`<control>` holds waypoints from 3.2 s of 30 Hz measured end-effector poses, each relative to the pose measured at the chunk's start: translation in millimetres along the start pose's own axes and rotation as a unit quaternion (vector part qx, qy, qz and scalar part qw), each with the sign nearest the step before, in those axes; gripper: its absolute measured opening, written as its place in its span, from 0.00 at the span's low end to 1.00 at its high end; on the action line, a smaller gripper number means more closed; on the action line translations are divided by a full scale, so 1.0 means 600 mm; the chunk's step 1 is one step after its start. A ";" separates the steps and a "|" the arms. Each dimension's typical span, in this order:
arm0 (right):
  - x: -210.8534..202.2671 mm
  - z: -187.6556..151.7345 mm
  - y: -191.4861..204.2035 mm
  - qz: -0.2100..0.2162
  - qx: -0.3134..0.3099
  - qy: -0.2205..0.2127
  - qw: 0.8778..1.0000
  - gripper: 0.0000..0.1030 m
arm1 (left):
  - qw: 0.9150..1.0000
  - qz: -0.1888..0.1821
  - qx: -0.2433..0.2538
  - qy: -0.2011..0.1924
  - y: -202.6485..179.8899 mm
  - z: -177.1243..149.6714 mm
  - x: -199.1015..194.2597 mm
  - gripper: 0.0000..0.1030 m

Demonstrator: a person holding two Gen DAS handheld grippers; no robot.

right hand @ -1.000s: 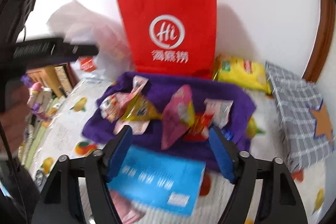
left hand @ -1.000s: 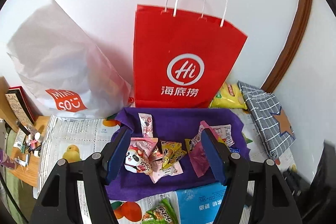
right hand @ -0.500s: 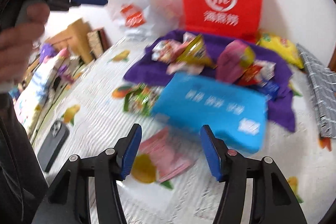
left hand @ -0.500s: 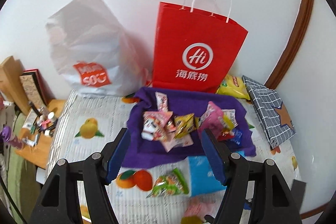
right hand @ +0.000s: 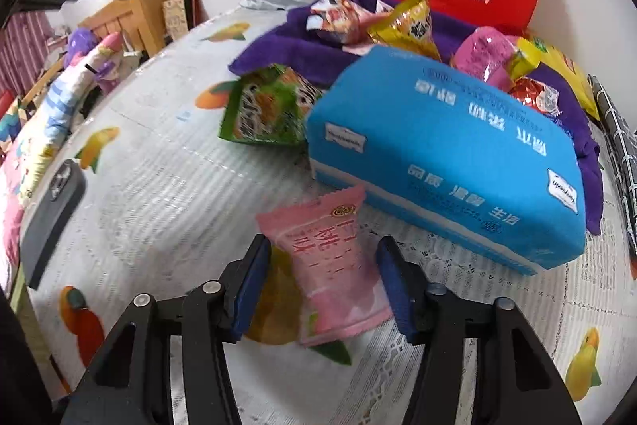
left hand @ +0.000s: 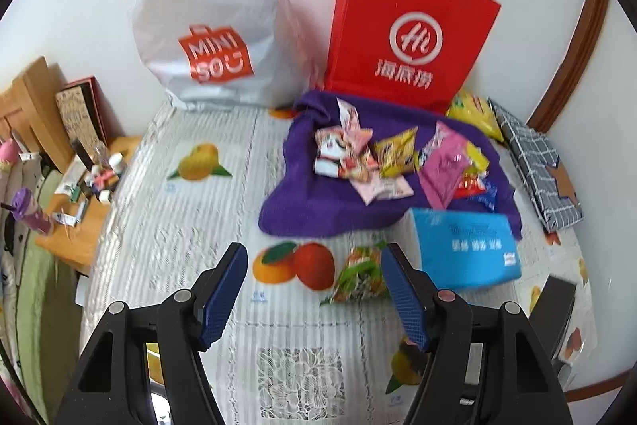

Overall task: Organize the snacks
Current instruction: 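Move both open tools back to the green packet and pink packet, then grasp the pink packet with the right tool while the left tool grasps the green packet, then carry the green packet and pink packet over the purple towel with both tools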

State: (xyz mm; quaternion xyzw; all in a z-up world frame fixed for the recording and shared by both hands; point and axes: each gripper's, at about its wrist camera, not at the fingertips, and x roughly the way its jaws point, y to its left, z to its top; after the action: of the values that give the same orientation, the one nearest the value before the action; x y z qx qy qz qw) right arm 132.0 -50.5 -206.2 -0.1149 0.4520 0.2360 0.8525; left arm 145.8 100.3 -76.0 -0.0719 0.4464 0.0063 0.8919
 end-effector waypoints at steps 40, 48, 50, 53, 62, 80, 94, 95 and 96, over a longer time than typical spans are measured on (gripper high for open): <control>-0.096 -0.138 -0.241 -0.081 0.190 -0.063 0.976 0.33 | 0.996 -0.013 0.031 0.081 -0.043 -0.056 0.172 0.67; -0.083 -0.132 -0.240 -0.094 0.191 -0.064 0.975 0.35 | 0.998 -0.009 0.036 0.048 -0.046 -0.072 0.175 0.65; -0.082 -0.130 -0.239 -0.101 0.192 -0.062 0.974 0.35 | 0.999 -0.009 0.032 0.033 -0.046 -0.079 0.169 0.58; -0.078 -0.126 -0.236 -0.115 0.189 -0.058 0.974 0.35 | 0.999 -0.012 0.034 0.013 -0.048 -0.088 0.162 0.55; -0.074 -0.123 -0.230 -0.129 0.179 -0.051 0.974 0.36 | 0.998 0.009 0.054 -0.024 -0.064 -0.113 0.153 0.56; -0.077 -0.125 -0.234 -0.121 0.189 -0.057 0.973 0.33 | 0.999 0.005 0.049 -0.024 -0.065 -0.117 0.149 0.49; -0.152 -0.112 -0.203 -0.114 0.188 -0.112 0.969 0.31 | 0.998 -0.019 0.052 -0.029 -0.070 -0.125 0.064 0.48; -0.158 -0.111 -0.201 -0.115 0.186 -0.115 0.969 0.31 | 0.998 -0.020 0.053 -0.031 -0.072 -0.125 0.057 0.48; -0.164 -0.108 -0.198 -0.118 0.185 -0.117 0.969 0.31 | 0.998 -0.021 0.054 -0.034 -0.074 -0.125 0.050 0.48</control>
State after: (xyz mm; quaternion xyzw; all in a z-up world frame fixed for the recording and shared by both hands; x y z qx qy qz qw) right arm 98.3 -208.9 -163.9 0.0208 0.3684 0.0580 0.9276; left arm 107.5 44.5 -138.6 -0.0332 0.4143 -0.0343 0.9089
